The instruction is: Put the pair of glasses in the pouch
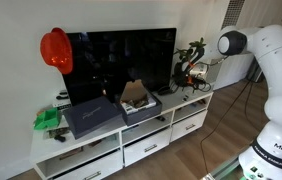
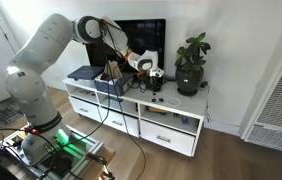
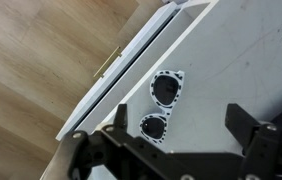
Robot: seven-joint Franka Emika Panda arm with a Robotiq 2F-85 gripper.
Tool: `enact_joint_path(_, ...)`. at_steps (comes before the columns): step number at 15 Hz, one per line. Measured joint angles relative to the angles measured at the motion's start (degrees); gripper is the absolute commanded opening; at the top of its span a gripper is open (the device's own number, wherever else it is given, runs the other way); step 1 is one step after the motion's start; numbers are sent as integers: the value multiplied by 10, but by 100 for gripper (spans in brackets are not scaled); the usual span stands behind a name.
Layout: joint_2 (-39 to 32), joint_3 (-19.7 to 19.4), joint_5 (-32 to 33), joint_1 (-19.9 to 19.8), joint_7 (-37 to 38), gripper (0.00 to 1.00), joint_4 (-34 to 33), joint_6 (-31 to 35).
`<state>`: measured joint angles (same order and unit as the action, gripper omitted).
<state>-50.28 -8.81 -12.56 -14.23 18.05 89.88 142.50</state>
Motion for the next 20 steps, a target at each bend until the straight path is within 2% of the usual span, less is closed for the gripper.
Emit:
enact_joint_path(6,-95,4,0,-22,-2,100,-108,-22)
enact_joint_path(15,-180,14,0,-36,2,100,-228,-61)
enact_joint_path(16,-188,14,0,-36,5,99,-239,-66)
enact_joint_path(18,-202,14,0,-36,10,89,-260,-77)
enact_joint_path(20,-215,14,0,-36,21,95,-279,-89)
